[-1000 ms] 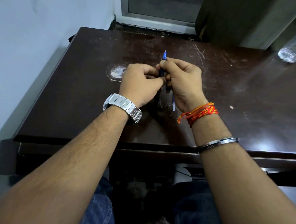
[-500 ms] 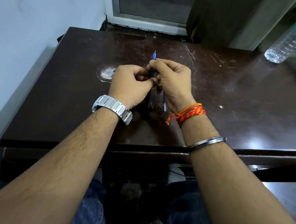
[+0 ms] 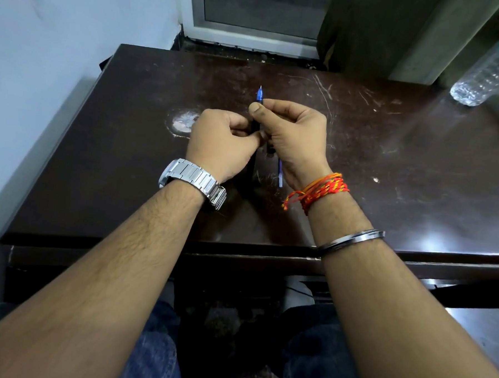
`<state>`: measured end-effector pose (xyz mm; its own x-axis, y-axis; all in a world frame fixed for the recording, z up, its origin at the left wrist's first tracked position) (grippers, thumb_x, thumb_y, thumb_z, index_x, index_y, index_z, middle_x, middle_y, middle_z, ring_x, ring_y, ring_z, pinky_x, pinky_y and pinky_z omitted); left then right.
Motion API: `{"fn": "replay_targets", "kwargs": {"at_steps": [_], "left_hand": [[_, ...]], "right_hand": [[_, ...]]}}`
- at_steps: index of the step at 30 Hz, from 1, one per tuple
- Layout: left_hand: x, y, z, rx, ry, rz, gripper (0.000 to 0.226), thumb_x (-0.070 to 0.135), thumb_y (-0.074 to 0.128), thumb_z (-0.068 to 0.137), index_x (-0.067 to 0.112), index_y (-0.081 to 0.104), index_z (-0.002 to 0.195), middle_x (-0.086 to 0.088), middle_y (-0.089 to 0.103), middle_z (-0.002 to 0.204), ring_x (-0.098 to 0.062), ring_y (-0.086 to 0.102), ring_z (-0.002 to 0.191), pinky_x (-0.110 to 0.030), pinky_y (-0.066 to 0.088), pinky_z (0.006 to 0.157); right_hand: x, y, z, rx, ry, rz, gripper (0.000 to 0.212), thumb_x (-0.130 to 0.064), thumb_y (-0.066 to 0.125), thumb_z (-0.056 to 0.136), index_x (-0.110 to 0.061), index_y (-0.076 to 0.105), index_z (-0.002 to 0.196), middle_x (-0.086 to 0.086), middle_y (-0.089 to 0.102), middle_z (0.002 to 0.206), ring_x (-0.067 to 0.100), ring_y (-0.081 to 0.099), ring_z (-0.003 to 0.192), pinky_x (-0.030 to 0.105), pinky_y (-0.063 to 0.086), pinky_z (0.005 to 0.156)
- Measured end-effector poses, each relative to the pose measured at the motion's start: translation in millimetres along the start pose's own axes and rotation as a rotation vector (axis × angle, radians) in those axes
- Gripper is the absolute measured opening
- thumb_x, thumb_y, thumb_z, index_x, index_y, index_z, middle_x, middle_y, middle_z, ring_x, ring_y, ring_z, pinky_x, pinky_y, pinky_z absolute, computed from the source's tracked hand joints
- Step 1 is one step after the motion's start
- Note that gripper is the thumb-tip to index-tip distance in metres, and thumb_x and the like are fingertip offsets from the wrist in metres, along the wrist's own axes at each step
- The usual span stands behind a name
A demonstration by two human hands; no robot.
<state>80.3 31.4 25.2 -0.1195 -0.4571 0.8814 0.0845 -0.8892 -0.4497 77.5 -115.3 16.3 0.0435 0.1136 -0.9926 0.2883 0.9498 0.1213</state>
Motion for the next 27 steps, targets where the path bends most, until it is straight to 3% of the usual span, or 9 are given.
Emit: {"fn": "replay_targets", "kwargs": {"at_steps": [3, 5, 7, 12, 16, 19, 23, 27], "left_hand": [[-6.2, -1.4, 1.7, 0.010, -0.038, -0.009, 0.010, 0.029, 0.079, 0.076, 0.025, 0.072, 0.070, 0.005, 0.070, 0.065, -0.016, 0.071, 0.064, -0.039, 0.062, 0.066], [-10.7, -2.3, 3.2, 0.017, -0.062, -0.031, 0.011, 0.029, 0.080, 0.076, 0.030, 0.071, 0.070, 0.006, 0.070, 0.065, -0.014, 0.071, 0.064, -0.039, 0.063, 0.068], [-12.7, -4.8, 4.3, 0.035, -0.068, -0.022, 0.014, 0.030, 0.081, 0.075, 0.032, 0.069, 0.069, 0.008, 0.069, 0.065, -0.012, 0.071, 0.063, -0.038, 0.063, 0.068], [-19.9, -3.7, 6.8, 0.027, -0.111, -0.022, 0.015, 0.030, 0.083, 0.073, 0.029, 0.069, 0.068, 0.008, 0.068, 0.060, -0.013, 0.071, 0.059, -0.039, 0.063, 0.069], [-22.1, -1.2, 6.8, 0.003, -0.121, 0.000, 0.023, 0.030, 0.085, 0.071, 0.029, 0.064, 0.063, 0.008, 0.067, 0.056, -0.012, 0.070, 0.056, -0.036, 0.062, 0.069], [-23.2, -0.7, 6.5, -0.003, -0.127, 0.004, 0.026, 0.031, 0.086, 0.070, 0.029, 0.062, 0.062, 0.010, 0.066, 0.055, -0.009, 0.067, 0.052, -0.029, 0.060, 0.063], [-22.2, 1.1, 4.8, -0.013, -0.129, 0.035, 0.027, 0.033, 0.086, 0.070, 0.029, 0.061, 0.061, 0.009, 0.067, 0.058, -0.009, 0.067, 0.053, -0.024, 0.054, 0.057], [-21.1, 4.2, 3.5, -0.038, -0.115, 0.065, 0.028, 0.034, 0.086, 0.069, 0.028, 0.061, 0.059, 0.006, 0.069, 0.061, -0.015, 0.070, 0.057, -0.029, 0.057, 0.058]], "right_hand": [[-3.1, -12.7, 2.1, 0.098, -0.030, -0.158, 0.018, -0.033, 0.079, 0.079, -0.015, 0.077, 0.077, -0.003, 0.074, 0.071, 0.006, 0.064, 0.063, 0.029, 0.057, 0.065], [-8.4, -26.1, 3.5, 0.189, -0.072, -0.371, 0.022, -0.039, 0.074, 0.081, -0.017, 0.078, 0.082, -0.006, 0.074, 0.075, 0.005, 0.068, 0.073, 0.027, 0.057, 0.073], [-12.3, -36.3, 4.3, 0.235, -0.090, -0.511, 0.017, -0.035, 0.072, 0.083, -0.019, 0.078, 0.086, -0.010, 0.072, 0.076, 0.001, 0.067, 0.077, 0.021, 0.055, 0.073], [-13.2, -59.4, 10.2, 0.310, -0.044, -0.601, 0.009, -0.027, 0.070, 0.083, -0.023, 0.077, 0.081, -0.012, 0.070, 0.076, -0.002, 0.063, 0.072, 0.011, 0.046, 0.063], [-13.7, -70.5, 11.8, 0.347, -0.023, -0.681, 0.008, -0.025, 0.070, 0.083, -0.022, 0.078, 0.081, -0.006, 0.072, 0.081, 0.003, 0.063, 0.073, 0.011, 0.046, 0.063], [-15.4, -63.6, 12.3, 0.295, -0.047, -0.743, 0.007, -0.023, 0.070, 0.082, -0.021, 0.077, 0.083, -0.003, 0.073, 0.083, 0.005, 0.065, 0.074, 0.001, 0.042, 0.058], [-12.7, -29.1, 7.3, 0.130, -0.130, -0.914, 0.015, -0.025, 0.072, 0.081, -0.014, 0.078, 0.089, 0.003, 0.074, 0.086, 0.017, 0.068, 0.087, 0.018, 0.047, 0.073], [2.7, -9.4, 6.8, 0.017, -0.087, -1.031, 0.024, -0.030, 0.073, 0.082, -0.009, 0.074, 0.092, 0.016, 0.070, 0.099, 0.031, 0.066, 0.094, 0.032, 0.053, 0.087]]}}
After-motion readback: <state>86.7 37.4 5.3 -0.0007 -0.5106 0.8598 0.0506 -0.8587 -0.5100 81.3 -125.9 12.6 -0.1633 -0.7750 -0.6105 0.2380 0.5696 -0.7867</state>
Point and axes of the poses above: each hand's wrist, its own z-axis towards the middle knuckle, its own y-axis out of the palm, x = y × z, the point moved 10 cm from there along z, towards the middle knuckle
